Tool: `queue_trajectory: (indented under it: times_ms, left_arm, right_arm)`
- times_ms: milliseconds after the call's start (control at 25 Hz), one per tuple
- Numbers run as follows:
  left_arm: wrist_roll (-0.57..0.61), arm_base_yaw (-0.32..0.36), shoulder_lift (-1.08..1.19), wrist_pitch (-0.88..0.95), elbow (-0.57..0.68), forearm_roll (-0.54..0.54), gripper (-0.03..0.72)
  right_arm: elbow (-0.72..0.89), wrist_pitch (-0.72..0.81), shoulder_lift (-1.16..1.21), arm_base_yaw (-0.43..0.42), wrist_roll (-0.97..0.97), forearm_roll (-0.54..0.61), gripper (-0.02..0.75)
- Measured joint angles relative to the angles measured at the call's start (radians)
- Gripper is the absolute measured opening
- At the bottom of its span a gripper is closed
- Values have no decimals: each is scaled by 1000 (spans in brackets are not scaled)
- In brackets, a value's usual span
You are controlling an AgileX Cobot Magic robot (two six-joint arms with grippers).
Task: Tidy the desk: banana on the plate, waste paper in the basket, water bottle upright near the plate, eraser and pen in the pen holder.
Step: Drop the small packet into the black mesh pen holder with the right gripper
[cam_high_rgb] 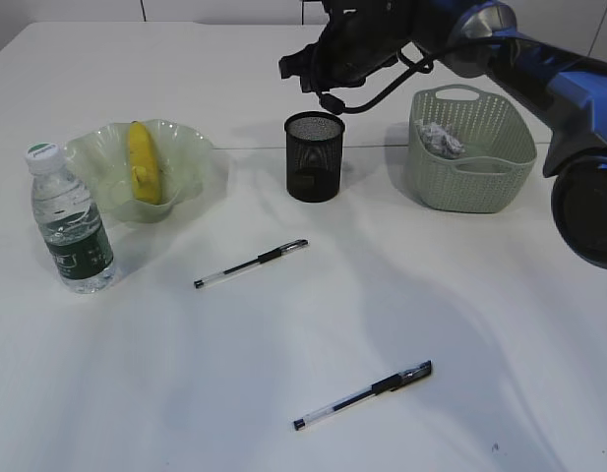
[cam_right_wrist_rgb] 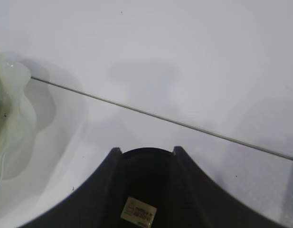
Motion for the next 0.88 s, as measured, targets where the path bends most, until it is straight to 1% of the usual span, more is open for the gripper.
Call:
queue_trajectory:
  times_ms: [200, 600, 720, 880]
  left_arm:
    - [0, 0, 0, 0, 0, 0, 475]
    - [0, 0, 0, 2, 0, 0, 475]
    - [0, 0, 0, 3, 0, 0, 475]
    - [0, 0, 0, 4, 0, 0, 475]
  right_arm:
    - [-34, 74, 0, 0, 0, 0, 244]
    - [-38, 178, -49, 0, 9, -4, 245]
    - [-39, 204, -80, 0, 36, -4, 255]
    - [-41, 254, -115, 0, 71, -4, 303]
